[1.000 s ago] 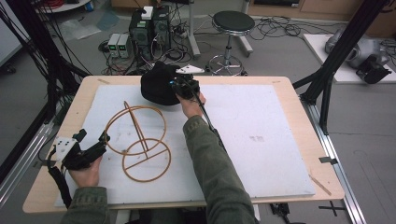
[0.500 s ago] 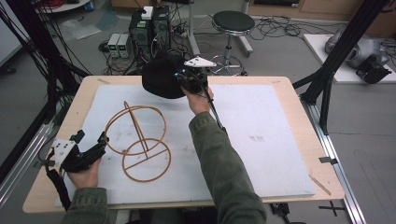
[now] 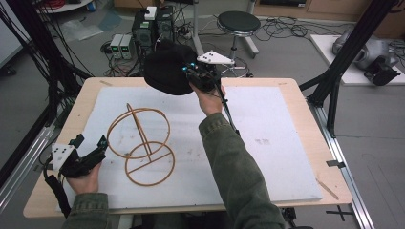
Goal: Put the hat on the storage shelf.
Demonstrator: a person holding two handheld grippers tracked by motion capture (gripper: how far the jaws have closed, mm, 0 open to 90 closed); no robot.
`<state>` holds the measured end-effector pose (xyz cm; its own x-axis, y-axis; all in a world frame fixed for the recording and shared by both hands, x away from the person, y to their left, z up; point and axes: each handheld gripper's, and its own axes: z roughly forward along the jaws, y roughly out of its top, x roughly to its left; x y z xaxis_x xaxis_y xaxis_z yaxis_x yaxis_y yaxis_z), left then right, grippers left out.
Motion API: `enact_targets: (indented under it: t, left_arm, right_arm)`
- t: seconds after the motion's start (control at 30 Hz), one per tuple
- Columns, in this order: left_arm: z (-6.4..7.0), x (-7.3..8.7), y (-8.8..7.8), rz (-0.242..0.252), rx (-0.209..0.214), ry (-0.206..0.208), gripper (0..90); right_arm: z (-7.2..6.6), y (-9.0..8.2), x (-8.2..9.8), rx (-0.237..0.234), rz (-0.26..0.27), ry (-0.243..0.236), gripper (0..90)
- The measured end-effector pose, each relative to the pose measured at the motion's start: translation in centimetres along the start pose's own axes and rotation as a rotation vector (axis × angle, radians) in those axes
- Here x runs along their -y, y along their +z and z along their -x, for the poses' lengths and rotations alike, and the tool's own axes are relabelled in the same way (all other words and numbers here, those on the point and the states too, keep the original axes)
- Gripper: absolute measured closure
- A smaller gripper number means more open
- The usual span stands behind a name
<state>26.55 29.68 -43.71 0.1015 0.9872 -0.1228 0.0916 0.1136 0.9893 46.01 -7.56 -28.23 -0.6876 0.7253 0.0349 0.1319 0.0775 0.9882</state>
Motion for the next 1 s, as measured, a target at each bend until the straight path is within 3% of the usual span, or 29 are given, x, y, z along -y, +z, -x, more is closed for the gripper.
enact_targets:
  t: [0.23,0.3,0.43,0.53,0.63,1.0]
  left_arm:
    - [0.2,0.1,0.1,-0.010,0.009,0.009,18.8]
    - [0.2,0.1,0.1,-0.011,0.010,0.006,18.7]
    - [0.2,0.0,0.1,-0.007,0.012,-0.002,18.7]
    - [0.2,0.0,0.1,-0.007,0.015,-0.007,18.7]
    - [0.1,0.0,0.1,-0.005,0.016,-0.013,18.7]
    - [0.2,0.1,0.1,-0.013,0.024,-0.010,18.8]
  right_arm:
    - [-0.2,-1.3,-1.0,-0.026,0.050,0.005,88.0]
    - [0.0,-1.7,-1.3,-0.060,0.076,0.024,88.0]
    - [-0.1,-2.0,-1.4,-0.082,0.089,0.028,88.0]
    - [-0.7,-2.6,-1.9,-0.134,0.111,0.013,88.0]
    - [-1.1,-2.9,-2.1,-0.150,0.123,0.003,88.0]
    - [-3.0,-4.3,-3.1,-0.251,0.177,0.025,88.0]
